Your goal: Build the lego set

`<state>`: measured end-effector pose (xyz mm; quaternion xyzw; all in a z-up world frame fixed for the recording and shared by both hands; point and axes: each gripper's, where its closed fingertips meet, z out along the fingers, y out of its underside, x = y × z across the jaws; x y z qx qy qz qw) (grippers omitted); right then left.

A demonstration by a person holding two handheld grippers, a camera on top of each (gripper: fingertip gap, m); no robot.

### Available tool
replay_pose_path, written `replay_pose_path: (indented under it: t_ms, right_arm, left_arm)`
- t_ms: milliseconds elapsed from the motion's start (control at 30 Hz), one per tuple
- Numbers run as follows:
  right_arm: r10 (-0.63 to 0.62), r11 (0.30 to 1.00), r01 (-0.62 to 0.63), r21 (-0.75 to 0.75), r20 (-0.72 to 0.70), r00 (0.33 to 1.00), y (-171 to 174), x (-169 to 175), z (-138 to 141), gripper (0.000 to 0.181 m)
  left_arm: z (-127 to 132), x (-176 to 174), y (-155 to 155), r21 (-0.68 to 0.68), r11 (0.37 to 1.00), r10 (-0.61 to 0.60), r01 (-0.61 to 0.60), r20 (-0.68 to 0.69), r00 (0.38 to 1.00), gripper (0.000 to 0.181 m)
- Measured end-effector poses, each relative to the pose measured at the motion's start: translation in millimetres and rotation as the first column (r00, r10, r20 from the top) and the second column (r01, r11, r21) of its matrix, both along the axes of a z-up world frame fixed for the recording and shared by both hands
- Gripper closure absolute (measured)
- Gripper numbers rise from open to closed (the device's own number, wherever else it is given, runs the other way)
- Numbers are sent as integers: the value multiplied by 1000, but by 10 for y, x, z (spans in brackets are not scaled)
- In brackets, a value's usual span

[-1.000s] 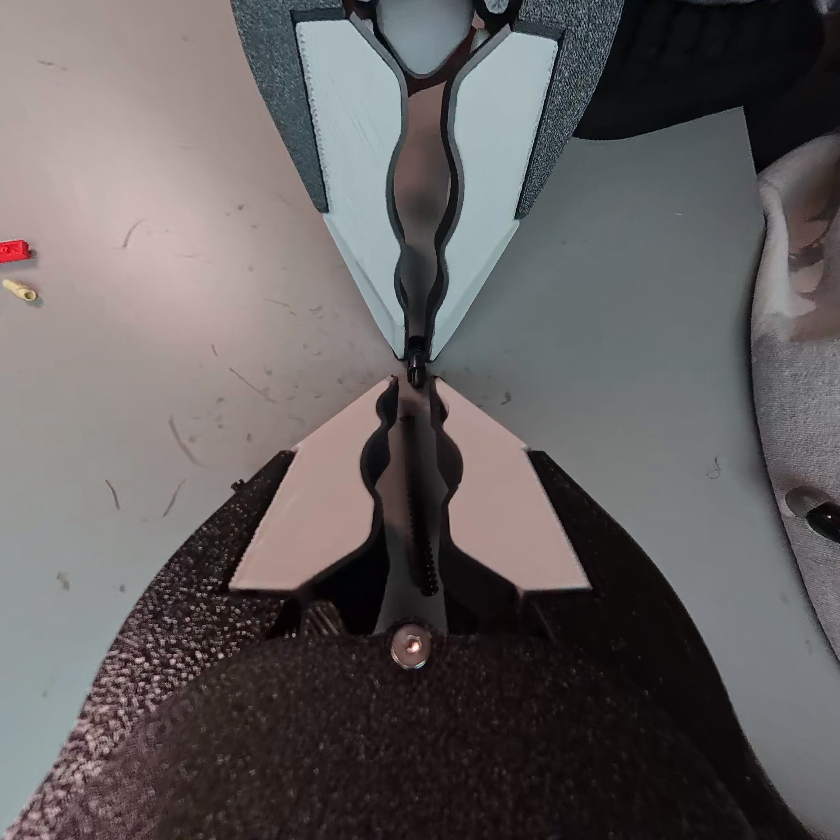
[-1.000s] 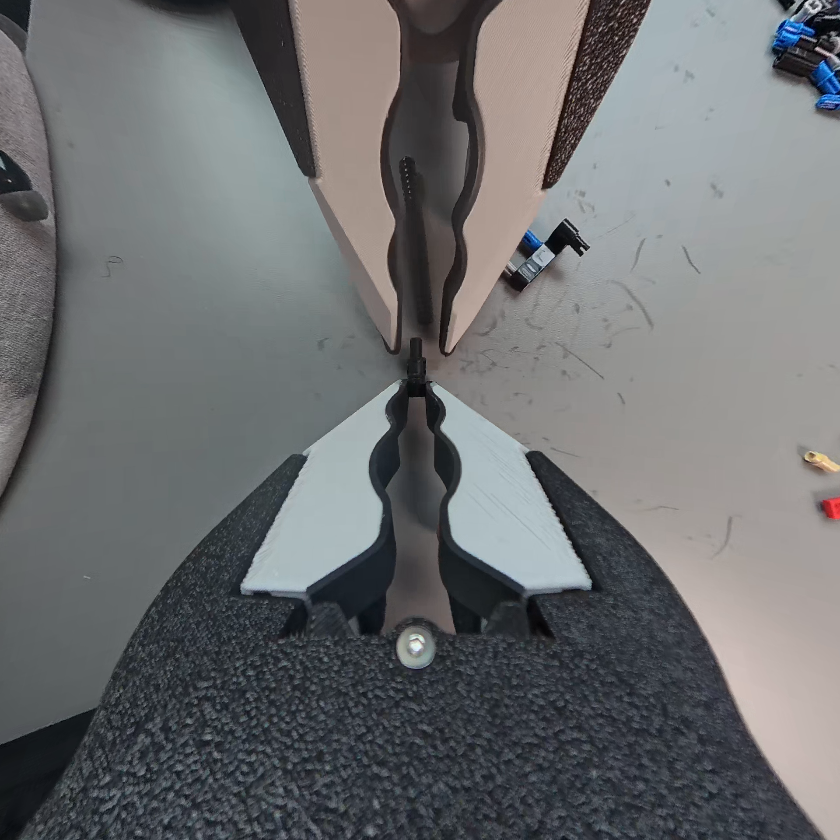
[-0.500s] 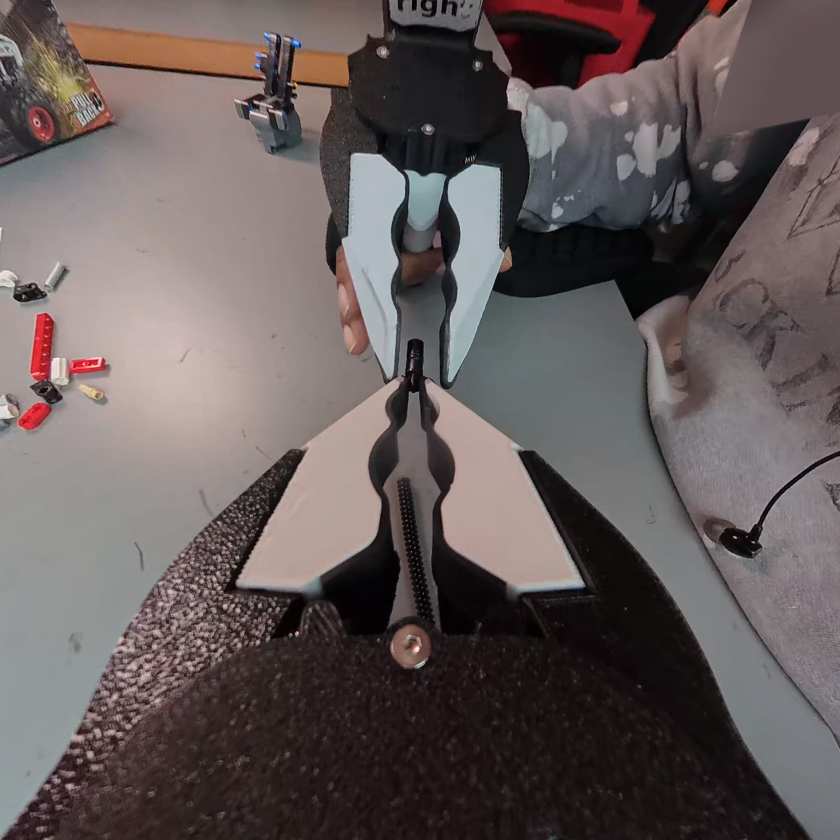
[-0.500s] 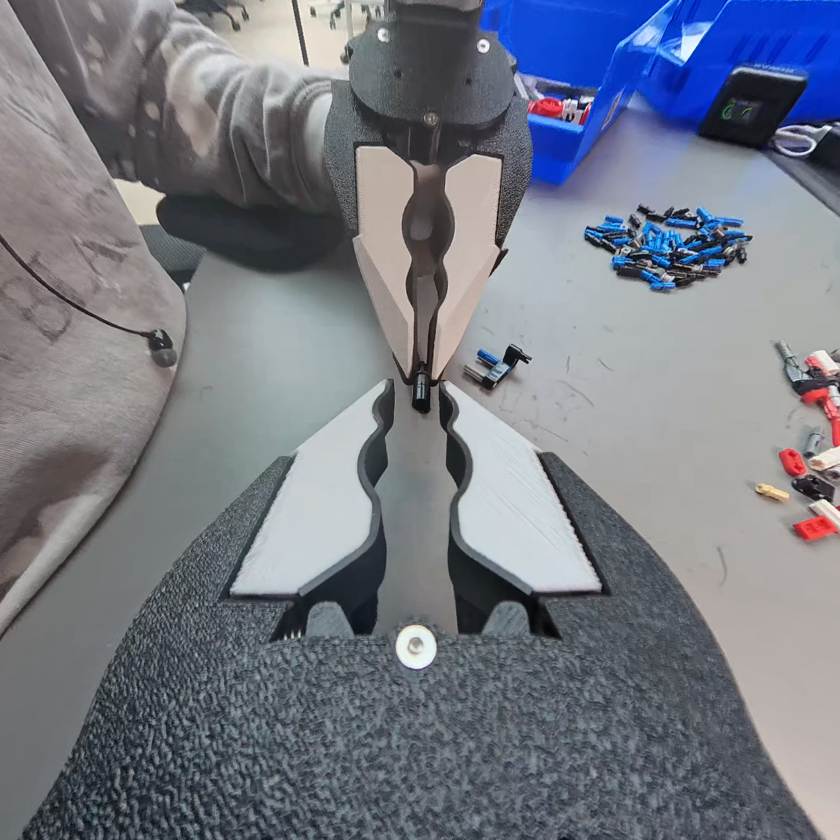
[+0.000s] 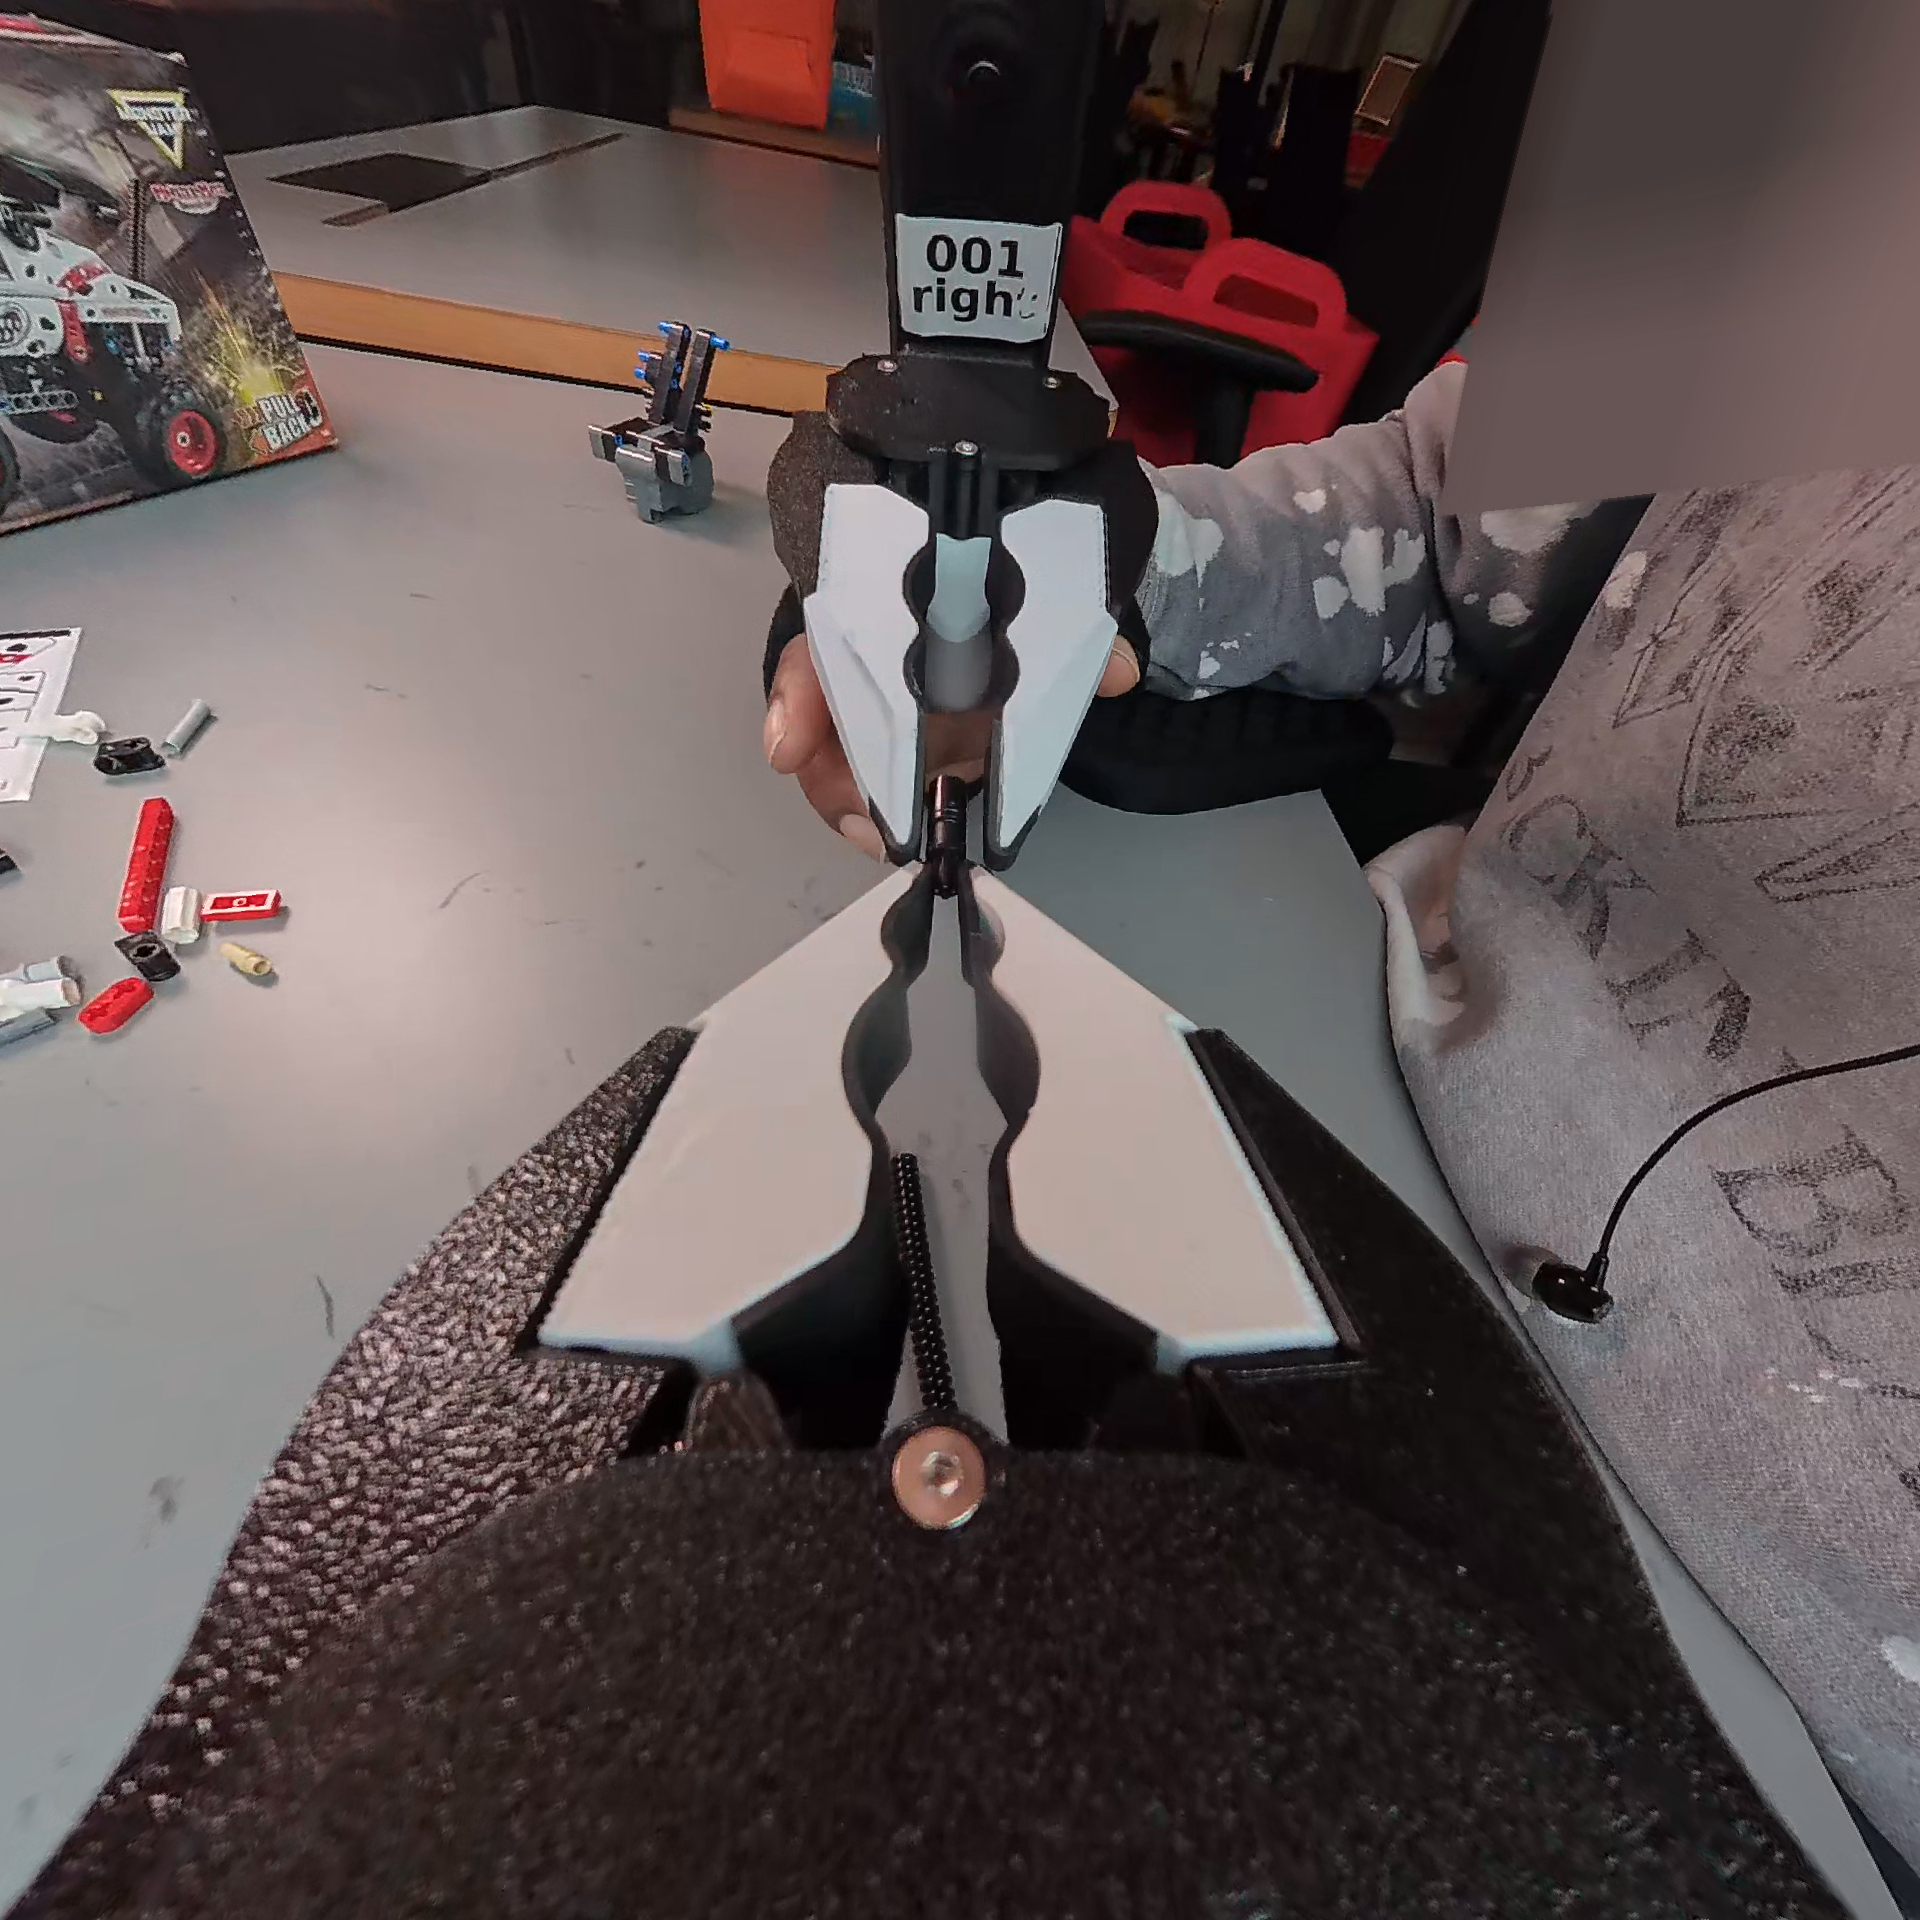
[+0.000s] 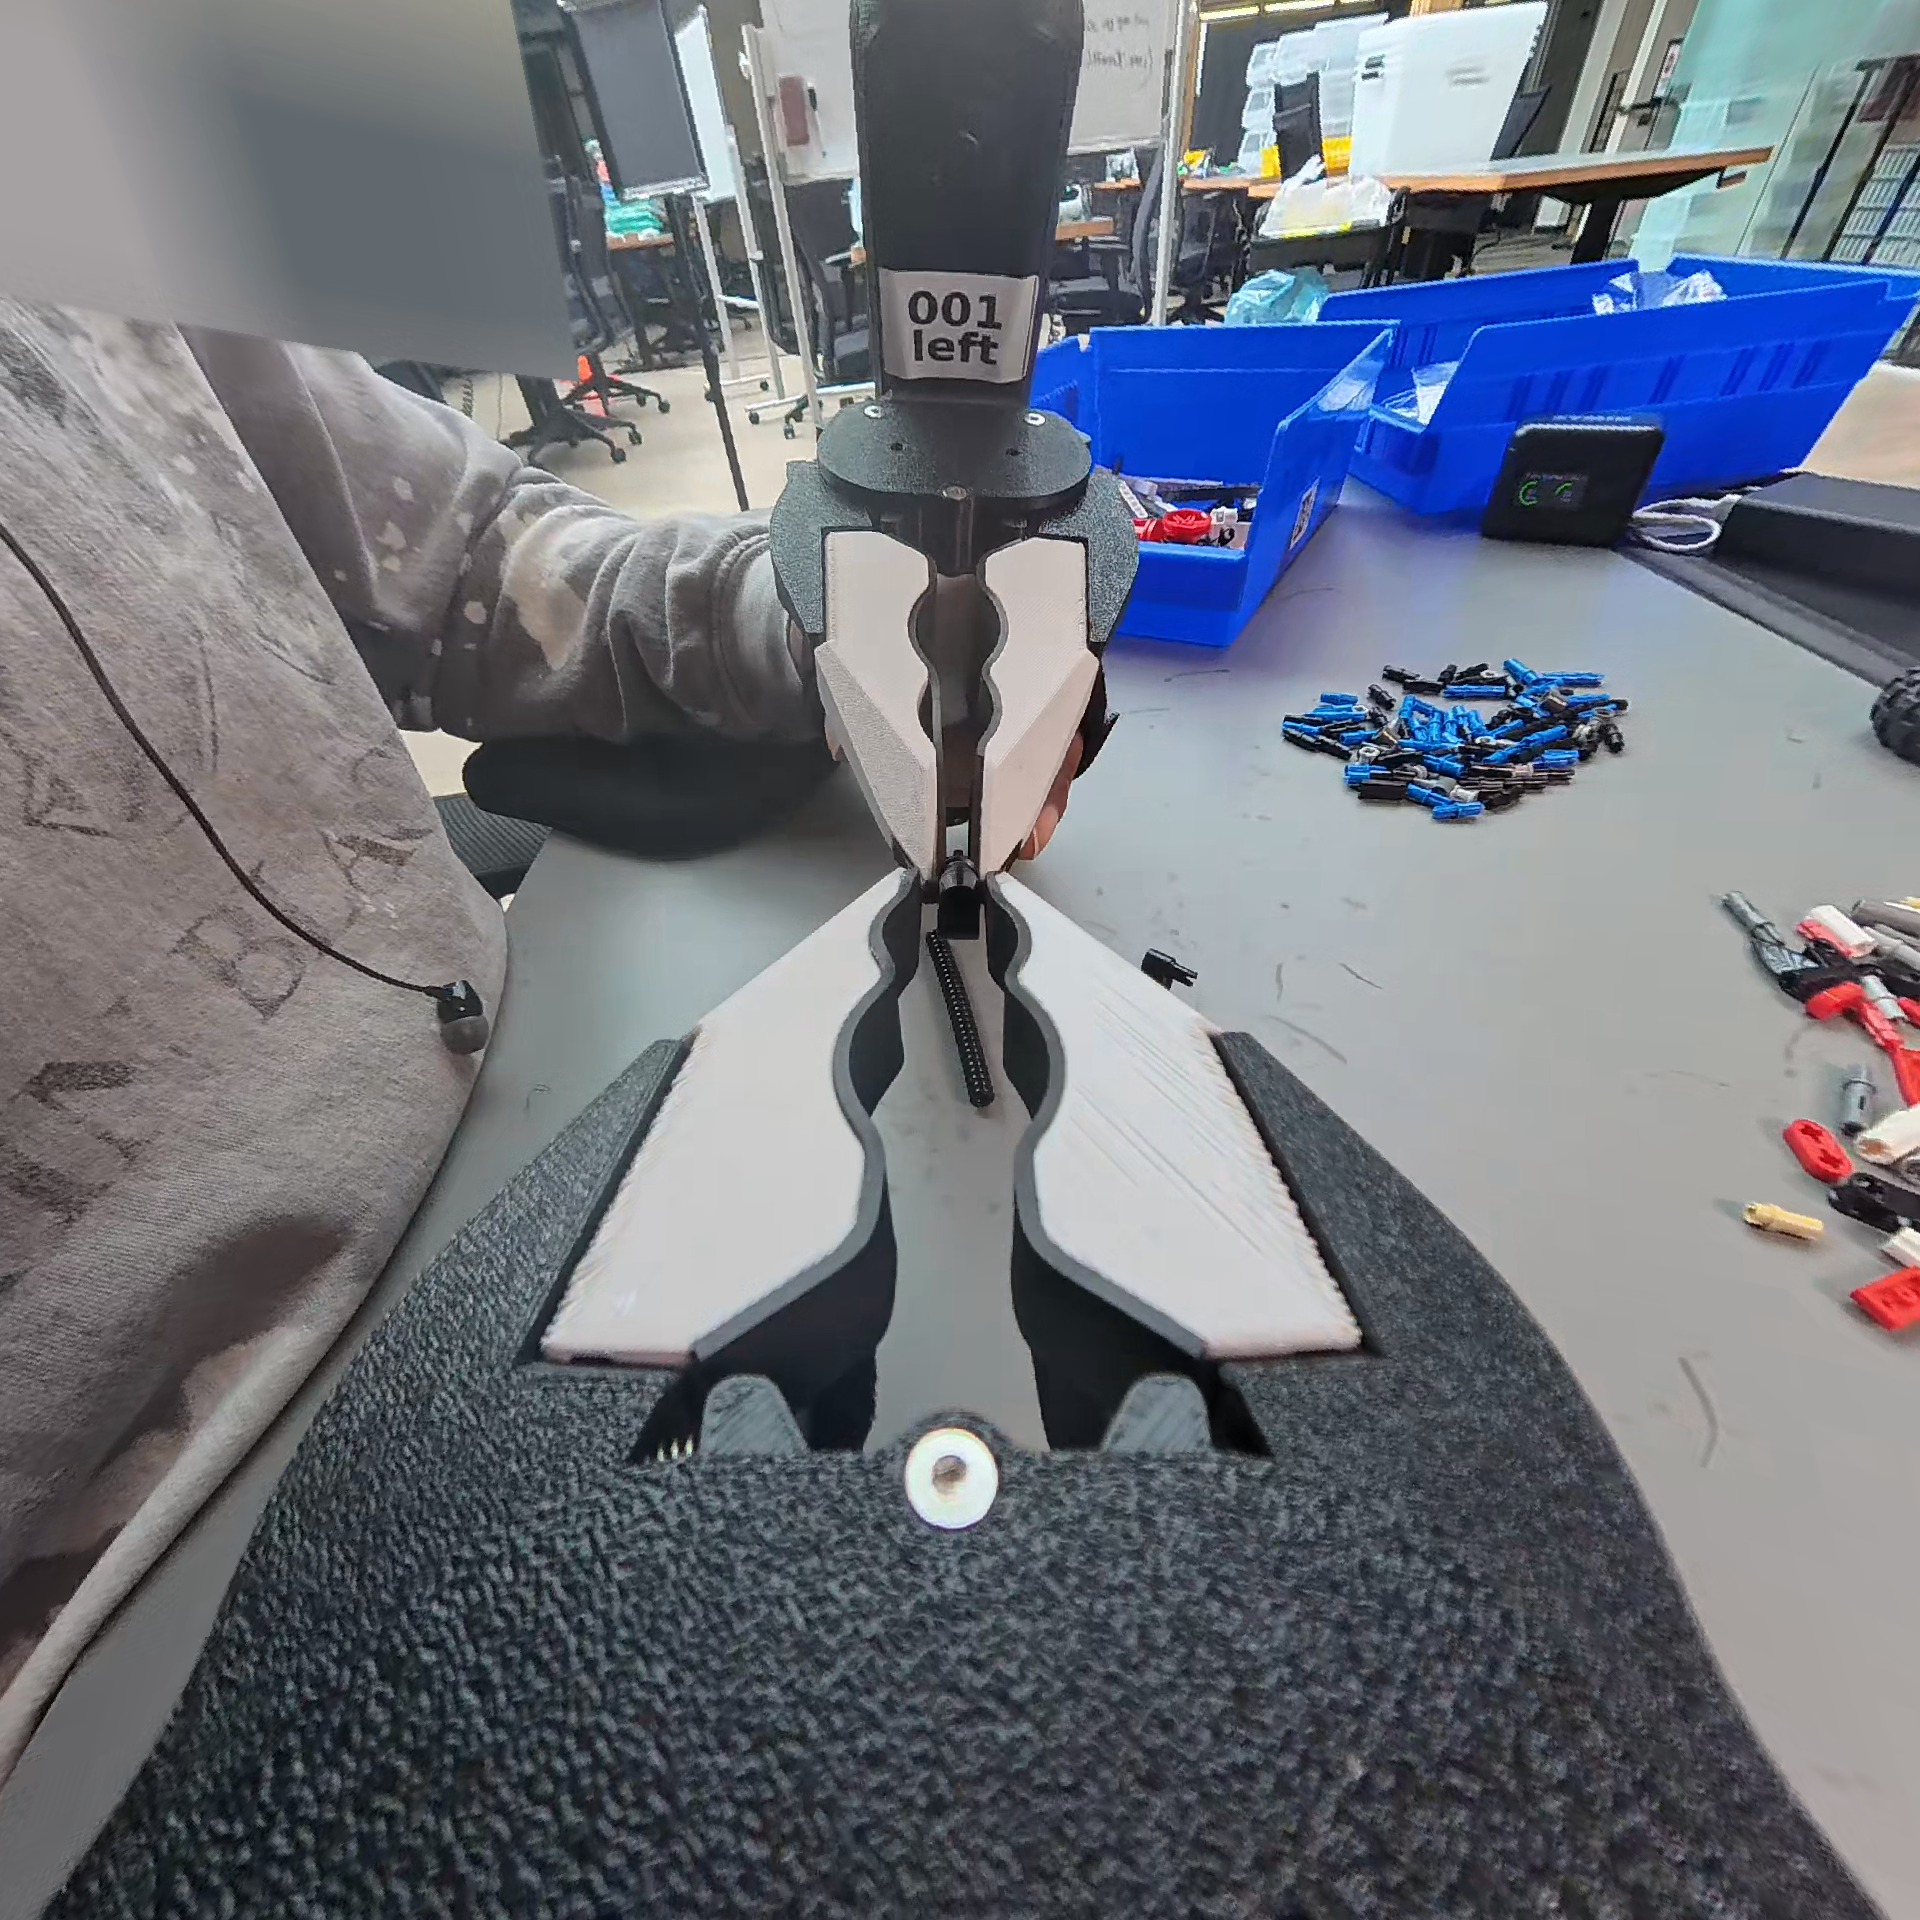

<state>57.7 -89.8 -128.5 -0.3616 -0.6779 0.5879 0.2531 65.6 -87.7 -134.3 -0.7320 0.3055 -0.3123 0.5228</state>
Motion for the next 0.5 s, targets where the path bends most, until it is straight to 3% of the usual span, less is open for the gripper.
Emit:
replay_pose_path:
  t_ms: [500]
  right_arm:
    - [-13,1000,13,-5,-20,1000,32,-14,27,175]
  left_arm:
    - [40,-44,-1,-6,1000,17,-16,12,1000,176]
